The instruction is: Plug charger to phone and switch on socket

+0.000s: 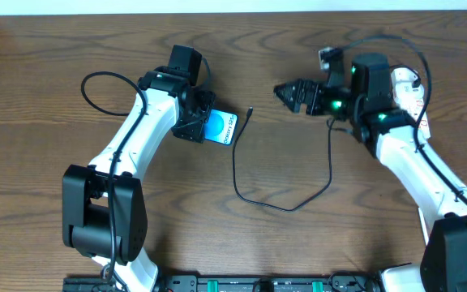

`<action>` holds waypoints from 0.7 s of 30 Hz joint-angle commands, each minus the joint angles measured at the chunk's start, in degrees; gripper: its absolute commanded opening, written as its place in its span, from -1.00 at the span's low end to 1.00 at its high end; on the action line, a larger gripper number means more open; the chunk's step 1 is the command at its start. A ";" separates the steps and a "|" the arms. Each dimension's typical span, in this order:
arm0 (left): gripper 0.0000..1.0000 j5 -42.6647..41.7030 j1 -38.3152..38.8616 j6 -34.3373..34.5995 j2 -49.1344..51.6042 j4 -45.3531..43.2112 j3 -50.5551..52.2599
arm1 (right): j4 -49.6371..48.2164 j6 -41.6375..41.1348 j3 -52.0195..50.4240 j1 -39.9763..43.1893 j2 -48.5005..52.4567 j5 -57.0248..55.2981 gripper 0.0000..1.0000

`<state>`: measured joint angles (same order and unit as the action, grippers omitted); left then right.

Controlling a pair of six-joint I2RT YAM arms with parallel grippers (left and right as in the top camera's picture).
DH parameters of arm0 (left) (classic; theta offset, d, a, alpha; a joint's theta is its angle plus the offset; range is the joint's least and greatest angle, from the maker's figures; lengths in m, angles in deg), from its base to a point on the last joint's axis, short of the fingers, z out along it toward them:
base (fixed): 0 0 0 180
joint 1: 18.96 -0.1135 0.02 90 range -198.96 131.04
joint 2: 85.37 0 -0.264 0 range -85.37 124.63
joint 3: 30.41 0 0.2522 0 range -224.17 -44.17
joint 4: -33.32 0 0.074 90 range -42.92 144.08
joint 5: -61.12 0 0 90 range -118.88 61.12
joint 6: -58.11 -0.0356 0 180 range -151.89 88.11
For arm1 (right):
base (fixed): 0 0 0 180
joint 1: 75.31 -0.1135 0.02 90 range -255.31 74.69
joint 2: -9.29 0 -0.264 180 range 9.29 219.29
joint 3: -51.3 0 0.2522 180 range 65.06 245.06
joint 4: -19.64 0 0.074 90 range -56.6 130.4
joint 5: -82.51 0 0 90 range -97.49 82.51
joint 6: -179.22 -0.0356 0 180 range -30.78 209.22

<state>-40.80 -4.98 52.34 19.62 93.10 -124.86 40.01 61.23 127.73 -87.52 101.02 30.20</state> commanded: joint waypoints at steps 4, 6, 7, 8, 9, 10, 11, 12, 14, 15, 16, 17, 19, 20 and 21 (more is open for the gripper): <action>0.40 -0.09 -0.02 0.59 -1.64 -0.11 -0.17 | 8.41 3.74 12.66 0.46 4.96 1.18 0.90; 0.40 -0.09 -0.02 0.59 -1.64 -0.11 -0.17 | 9.90 4.07 15.85 0.57 7.69 3.82 0.90; 0.40 -0.09 -0.02 0.59 -1.64 -0.11 -0.17 | 9.94 4.07 16.85 0.57 8.90 5.05 0.90; 0.40 -0.09 -0.02 0.59 -1.64 -0.11 -0.17 | 9.90 4.04 17.81 0.55 10.32 6.23 0.90; 0.40 -0.09 -0.02 0.59 -1.64 -0.11 -0.17 | 9.90 4.02 18.84 0.52 12.44 6.88 0.91; 0.40 -0.09 -0.02 0.59 -1.64 -0.13 -0.17 | 9.88 3.96 19.21 0.46 13.84 6.88 0.91; 0.40 -0.09 -0.02 0.59 -1.64 -0.11 -0.17 | 9.55 3.76 19.23 0.37 14.93 6.91 0.91; 0.40 -0.09 -0.02 0.59 -1.64 -0.11 -0.17 | 9.57 3.76 19.23 0.15 16.15 6.86 0.92; 0.40 -0.09 -0.02 0.57 -1.64 -0.07 -0.17 | 9.60 3.78 19.21 -0.31 17.92 6.88 0.92; 0.40 -0.09 -0.02 0.57 -1.64 -0.07 -0.17 | 9.62 3.78 19.21 -0.70 18.60 6.84 0.90; 0.40 -0.09 -0.02 0.57 -1.64 -0.09 -0.17 | 9.44 3.85 19.17 -1.22 19.26 6.69 0.89; 0.40 -0.09 -0.02 0.57 -1.64 -0.09 -0.17 | 9.38 3.82 19.17 -1.77 19.78 6.14 0.88; 0.40 -0.07 -0.02 0.57 -1.64 -0.11 -0.17 | 8.66 3.80 19.17 -3.50 21.05 4.39 0.86; 0.40 -0.07 -0.02 0.59 -1.64 -0.11 -0.17 | 8.28 3.72 19.17 -4.04 21.44 4.33 0.84; 0.40 -0.07 -0.02 0.57 -1.64 -0.11 -0.17 | 7.69 2.75 19.17 -4.70 21.99 4.35 0.82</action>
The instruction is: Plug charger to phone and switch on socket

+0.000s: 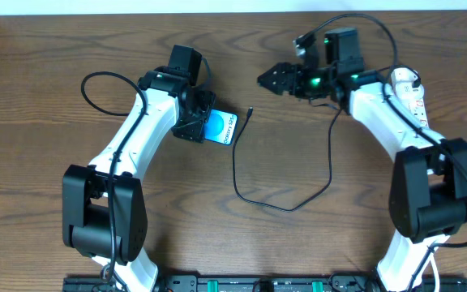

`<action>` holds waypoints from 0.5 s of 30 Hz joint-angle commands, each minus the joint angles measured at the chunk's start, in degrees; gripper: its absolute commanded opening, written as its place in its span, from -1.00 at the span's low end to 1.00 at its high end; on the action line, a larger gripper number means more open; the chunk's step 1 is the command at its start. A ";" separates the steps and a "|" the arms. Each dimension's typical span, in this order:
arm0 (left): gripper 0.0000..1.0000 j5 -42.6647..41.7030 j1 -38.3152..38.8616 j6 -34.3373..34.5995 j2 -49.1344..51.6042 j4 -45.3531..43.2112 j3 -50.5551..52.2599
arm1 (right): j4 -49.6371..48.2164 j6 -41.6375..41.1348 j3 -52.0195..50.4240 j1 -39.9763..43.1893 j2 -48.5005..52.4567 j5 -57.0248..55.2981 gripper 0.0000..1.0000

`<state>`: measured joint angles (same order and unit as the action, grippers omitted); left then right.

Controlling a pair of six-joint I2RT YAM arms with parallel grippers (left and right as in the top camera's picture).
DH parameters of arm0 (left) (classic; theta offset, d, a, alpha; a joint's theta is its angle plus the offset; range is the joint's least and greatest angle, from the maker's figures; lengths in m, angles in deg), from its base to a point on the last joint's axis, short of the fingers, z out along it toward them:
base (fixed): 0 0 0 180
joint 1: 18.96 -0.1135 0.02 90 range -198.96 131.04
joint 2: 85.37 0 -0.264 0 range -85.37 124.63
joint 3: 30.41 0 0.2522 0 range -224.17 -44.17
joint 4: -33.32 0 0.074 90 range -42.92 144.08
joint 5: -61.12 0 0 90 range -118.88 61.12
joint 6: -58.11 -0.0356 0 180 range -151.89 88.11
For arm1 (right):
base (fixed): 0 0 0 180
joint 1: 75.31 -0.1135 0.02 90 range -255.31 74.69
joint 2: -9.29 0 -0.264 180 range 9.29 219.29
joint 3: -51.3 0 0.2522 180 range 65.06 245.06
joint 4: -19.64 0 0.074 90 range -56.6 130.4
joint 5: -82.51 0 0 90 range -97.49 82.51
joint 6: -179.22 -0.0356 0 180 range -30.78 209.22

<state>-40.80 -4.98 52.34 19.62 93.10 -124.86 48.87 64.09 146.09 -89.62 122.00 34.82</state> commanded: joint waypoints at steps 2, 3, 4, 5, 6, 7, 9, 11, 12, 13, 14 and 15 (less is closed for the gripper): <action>0.40 -0.09 -0.02 0.59 -1.64 -0.11 -0.17 | -2.34 -3.39 0.76 -3.74 1.99 -0.13 0.78; 0.40 -0.09 -0.02 0.59 -1.64 -0.11 -0.17 | -2.75 -4.50 0.72 -4.15 2.58 -0.13 0.77; 0.40 -0.09 -0.02 0.59 -1.64 -0.11 -0.17 | -2.97 -5.51 0.70 -4.57 2.82 0.11 0.77; 0.40 -0.09 -0.02 0.59 -1.64 -0.11 -0.17 | -3.32 -6.32 0.70 -4.96 3.61 0.13 0.76; 0.40 -0.09 -0.02 0.59 -1.64 -0.11 -0.17 | -3.56 -6.64 0.70 -5.22 3.80 0.83 0.75; 0.40 -0.09 -0.02 0.59 -1.64 -0.11 -0.17 | -4.26 -6.80 0.68 -5.49 4.59 2.19 0.73; 0.40 -0.09 -0.02 0.57 -1.64 -0.11 -0.17 | -5.03 -7.28 0.68 -5.70 5.20 4.74 0.65; 0.40 -0.09 -0.02 0.59 -1.64 -0.13 -0.17 | -5.62 -7.30 0.66 -5.81 5.40 6.45 0.60; 0.40 -0.09 -0.02 0.68 -1.64 -0.15 -0.17 | -5.60 -7.30 0.66 -5.84 5.40 6.64 0.59; 0.40 -0.09 -0.02 1.05 -1.64 -0.20 -0.17 | -5.70 -7.21 0.66 -5.84 5.40 7.04 0.59; 0.40 -0.09 -0.02 1.60 -1.64 -0.28 -0.17 | -6.19 -7.21 0.66 -5.84 5.40 7.82 0.60; 0.40 -0.09 -0.02 2.32 -1.64 -0.42 -0.17 | -6.91 -7.23 0.66 -5.84 5.40 8.72 0.60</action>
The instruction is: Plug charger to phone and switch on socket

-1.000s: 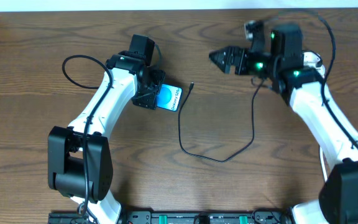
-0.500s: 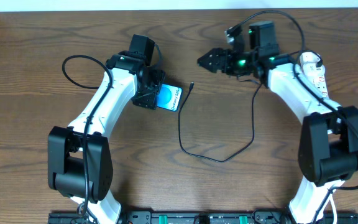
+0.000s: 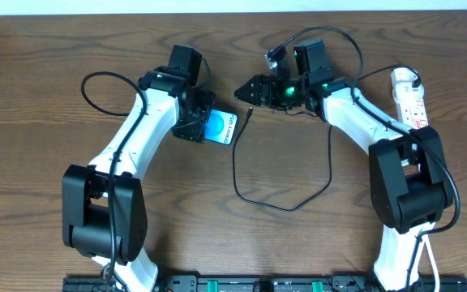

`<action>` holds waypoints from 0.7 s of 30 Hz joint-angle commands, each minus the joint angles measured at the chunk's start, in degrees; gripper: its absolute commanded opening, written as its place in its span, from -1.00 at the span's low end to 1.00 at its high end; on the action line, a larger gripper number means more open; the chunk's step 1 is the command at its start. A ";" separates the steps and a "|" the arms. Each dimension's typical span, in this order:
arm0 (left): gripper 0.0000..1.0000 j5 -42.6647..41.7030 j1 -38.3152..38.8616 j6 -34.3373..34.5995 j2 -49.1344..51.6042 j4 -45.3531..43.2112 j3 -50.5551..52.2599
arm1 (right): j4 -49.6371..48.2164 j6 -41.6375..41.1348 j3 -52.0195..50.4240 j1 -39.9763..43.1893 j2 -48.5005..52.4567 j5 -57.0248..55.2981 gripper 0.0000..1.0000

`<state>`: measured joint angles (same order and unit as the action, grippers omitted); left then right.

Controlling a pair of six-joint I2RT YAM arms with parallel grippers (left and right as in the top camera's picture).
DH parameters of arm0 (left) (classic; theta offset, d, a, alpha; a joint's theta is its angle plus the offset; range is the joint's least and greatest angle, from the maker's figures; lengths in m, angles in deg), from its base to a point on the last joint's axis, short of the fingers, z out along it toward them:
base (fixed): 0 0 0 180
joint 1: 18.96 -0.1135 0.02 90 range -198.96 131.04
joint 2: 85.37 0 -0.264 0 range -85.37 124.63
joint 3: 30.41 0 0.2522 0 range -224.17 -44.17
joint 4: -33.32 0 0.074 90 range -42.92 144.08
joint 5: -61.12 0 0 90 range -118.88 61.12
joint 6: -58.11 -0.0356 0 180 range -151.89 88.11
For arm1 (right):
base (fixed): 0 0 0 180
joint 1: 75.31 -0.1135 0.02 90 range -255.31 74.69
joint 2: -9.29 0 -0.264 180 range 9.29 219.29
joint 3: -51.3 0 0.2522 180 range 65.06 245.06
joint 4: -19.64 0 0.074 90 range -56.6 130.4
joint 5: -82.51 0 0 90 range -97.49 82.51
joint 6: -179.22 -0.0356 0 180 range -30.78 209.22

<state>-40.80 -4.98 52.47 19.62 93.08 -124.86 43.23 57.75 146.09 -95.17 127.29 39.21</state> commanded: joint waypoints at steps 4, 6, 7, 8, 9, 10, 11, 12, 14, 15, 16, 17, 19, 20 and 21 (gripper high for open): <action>0.40 -0.11 -0.02 5.84 -1.64 -1.66 -0.17 | -2.03 -0.87 0.66 -0.42 0.11 4.72 0.62; 0.40 -0.09 -0.02 8.13 -1.64 -2.32 -0.17 | -2.12 -0.66 0.66 -0.63 0.11 4.68 0.63; 0.40 -0.09 -0.02 9.11 -1.64 -2.60 -0.17 | -2.12 -0.59 0.66 -0.79 0.11 4.68 0.63; 0.40 -0.09 -0.02 9.92 -1.64 -2.93 -0.17 | -2.14 -0.31 0.66 -0.92 0.11 4.70 0.63; 0.40 -0.09 -0.02 10.91 -1.64 -3.30 -0.17 | -2.23 -0.20 0.66 -1.18 0.11 4.68 0.63; 0.40 -0.09 -0.02 11.61 -1.64 -3.65 -0.17 | -2.38 -0.17 0.66 -1.42 0.11 4.68 0.63; 0.40 -0.09 -0.02 12.39 -1.64 -3.96 -0.17 | -2.64 -0.20 0.66 -1.60 0.11 4.70 0.62; 0.40 -0.09 -0.04 13.14 -1.64 -4.13 -0.17 | -2.84 -0.17 0.66 -1.79 0.11 4.66 0.63; 0.40 -0.09 -0.09 14.19 -1.64 -4.48 -0.17 | -3.26 -0.17 0.66 -2.14 0.11 4.66 0.62; 0.40 -0.11 -0.09 14.64 -1.64 -4.74 -0.17 | -3.37 -0.13 0.66 -2.32 0.11 4.68 0.62; 0.40 -0.11 -0.09 15.32 -1.64 -4.94 -0.17 | -3.39 0.39 0.66 -2.56 0.11 4.68 0.62; 0.40 -0.13 -0.09 15.96 -1.64 -5.01 -0.17 | -3.39 0.87 0.66 -2.75 0.11 4.66 0.61; 0.40 -0.22 -0.09 17.42 -1.64 -5.05 -0.17 | -3.34 1.95 0.66 -3.43 0.11 4.61 0.60; 0.40 -0.72 -0.09 18.01 -1.64 -5.22 -0.17 | -3.23 1.99 0.66 -3.72 0.11 4.33 0.57; 0.40 -1.25 -0.13 18.21 -1.64 -5.44 -0.17 | -3.10 1.99 0.61 -4.09 0.11 3.69 0.51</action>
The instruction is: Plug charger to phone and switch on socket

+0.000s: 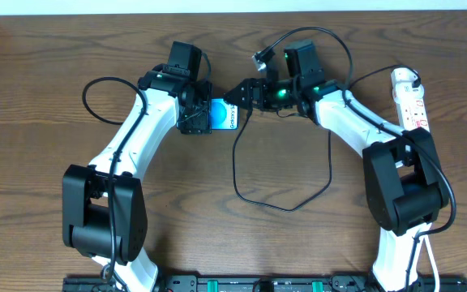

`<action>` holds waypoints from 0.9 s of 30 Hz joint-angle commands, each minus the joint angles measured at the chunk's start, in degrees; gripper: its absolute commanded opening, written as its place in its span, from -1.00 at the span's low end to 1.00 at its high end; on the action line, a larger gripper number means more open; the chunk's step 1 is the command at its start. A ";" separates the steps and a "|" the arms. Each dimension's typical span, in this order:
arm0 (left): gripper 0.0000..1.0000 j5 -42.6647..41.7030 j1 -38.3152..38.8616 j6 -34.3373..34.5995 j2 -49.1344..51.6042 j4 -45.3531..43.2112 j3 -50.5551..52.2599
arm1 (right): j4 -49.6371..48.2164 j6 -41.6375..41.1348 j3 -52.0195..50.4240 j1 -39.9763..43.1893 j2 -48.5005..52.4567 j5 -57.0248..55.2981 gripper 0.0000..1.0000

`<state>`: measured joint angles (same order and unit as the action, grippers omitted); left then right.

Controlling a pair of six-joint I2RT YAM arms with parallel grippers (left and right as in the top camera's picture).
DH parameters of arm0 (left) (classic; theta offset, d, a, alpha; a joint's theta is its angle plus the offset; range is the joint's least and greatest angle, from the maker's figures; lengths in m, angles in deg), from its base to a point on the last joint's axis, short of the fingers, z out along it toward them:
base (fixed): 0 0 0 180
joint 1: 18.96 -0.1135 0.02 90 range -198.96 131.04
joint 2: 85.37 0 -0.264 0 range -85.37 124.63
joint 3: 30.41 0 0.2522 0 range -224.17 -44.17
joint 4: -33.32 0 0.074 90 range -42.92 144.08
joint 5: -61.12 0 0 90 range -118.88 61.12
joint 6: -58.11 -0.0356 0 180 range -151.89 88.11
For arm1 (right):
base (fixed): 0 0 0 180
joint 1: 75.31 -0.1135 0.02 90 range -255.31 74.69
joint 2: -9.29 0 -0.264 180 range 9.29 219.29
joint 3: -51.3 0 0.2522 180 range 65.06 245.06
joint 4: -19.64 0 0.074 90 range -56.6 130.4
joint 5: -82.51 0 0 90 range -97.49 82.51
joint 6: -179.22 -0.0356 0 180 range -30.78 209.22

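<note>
The phone (pixel 222 117), blue with a white edge, is held just off the wood by my left gripper (pixel 201 115), which is shut on its left end. The black charger cable (pixel 235 166) loops across the middle of the table. Its plug end (pixel 245 120) lies just right of the phone. My right gripper (pixel 237 95) reaches in from the right, its tip over the phone's right edge and the plug. Its jaws are stacked in this view, so the gap does not show. The white socket strip (pixel 409 97) lies at the far right.
The cable's far run (pixel 330 154) rises along the right arm toward the strip. The left arm's own black lead (pixel 96 85) loops at the left. The table's back edge (pixel 233 11) is close behind both grippers.
My left gripper has shifted the phone a little toward the back and turned it more level. My right gripper has moved further left, from beside the plug to over the phone's right edge.
At first my left gripper held the phone tilted while my right gripper hung right of centre, near the strip side. At each later moment the right gripper was further left, closing on the plug. Now it is at the phone, which has been raised and levelled.
</note>
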<state>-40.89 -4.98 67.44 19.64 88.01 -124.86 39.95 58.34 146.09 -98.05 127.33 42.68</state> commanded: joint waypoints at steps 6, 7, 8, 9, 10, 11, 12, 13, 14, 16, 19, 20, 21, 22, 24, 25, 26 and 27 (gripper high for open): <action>0.39 -4.68 -0.17 3.28 -1.66 -2.93 -0.17 | 0.52 1.42 0.11 -2.89 0.07 -3.19 0.29; 0.39 -5.22 -0.17 3.45 -1.66 -3.13 -0.17 | 0.48 2.19 0.11 -3.17 0.07 -3.43 0.24; 0.39 -5.60 -0.17 3.43 -1.66 -3.32 -0.17 | 0.48 2.43 0.11 -3.37 0.07 -3.91 0.18; 0.39 -5.57 -0.17 3.45 -1.66 -3.34 -0.17 | 0.50 2.45 0.11 -3.50 0.07 -4.48 0.12; 0.38 -5.57 -0.17 3.45 -1.66 -3.34 -0.17 | 0.55 2.47 0.11 -3.65 0.07 -5.14 0.05; 0.38 -5.57 -0.17 3.45 -1.66 -3.34 -0.17 | 0.52 2.49 0.04 -3.78 0.07 -5.60 0.00; 0.39 -5.57 -0.17 3.45 -1.66 -3.34 -0.17 | 0.52 2.54 -0.04 -3.89 0.07 -6.05 -0.04; 0.39 -5.57 -0.17 3.45 -1.66 -3.34 -0.17 | 0.50 2.69 -0.17 -4.00 0.07 -6.49 -0.10; 0.38 -5.55 -0.17 3.45 -1.66 -3.34 -0.17 | 0.52 2.69 -0.20 -4.11 0.07 -6.71 -0.14; 0.38 -5.57 -0.17 3.45 -1.66 -3.39 -0.17 | 0.55 2.67 -0.22 -4.15 0.07 -7.02 -0.19; 0.38 -5.57 -0.17 3.45 -1.66 -3.74 -0.17 | 0.52 2.71 -0.22 -4.15 0.07 -7.23 -0.25; 0.39 -5.57 -0.17 3.45 -1.66 -3.91 -0.17 | 0.52 2.71 -0.22 -4.15 0.07 -7.23 -0.28; 0.38 -5.57 -0.17 3.45 -1.66 -4.02 -0.17 | 0.52 2.73 -0.22 -4.15 0.07 -7.23 -0.30; 0.38 -5.57 -0.17 3.45 -1.66 -4.13 -0.17 | 0.50 2.89 -0.22 -4.15 0.07 -7.21 -0.31; 0.39 -5.57 -0.17 3.48 -1.66 -4.22 -0.17 | 0.50 2.89 -0.22 -4.15 0.07 -7.21 -0.35; 0.38 -5.57 -0.17 3.48 -1.66 -4.22 -0.17 | 0.50 2.89 -0.22 -4.15 0.07 -7.21 -0.36; 0.38 -5.57 -0.17 3.48 -1.66 -4.22 -0.17 | 0.50 2.89 -0.22 -4.15 0.07 -7.21 -0.39; 0.39 -5.57 -0.17 3.48 -1.66 -4.22 -0.17 | 0.50 2.89 -0.22 -4.15 0.07 -7.21 -0.42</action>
<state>-45.52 -4.98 70.32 19.62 84.08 -124.86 40.41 60.18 146.09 -101.86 127.33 35.86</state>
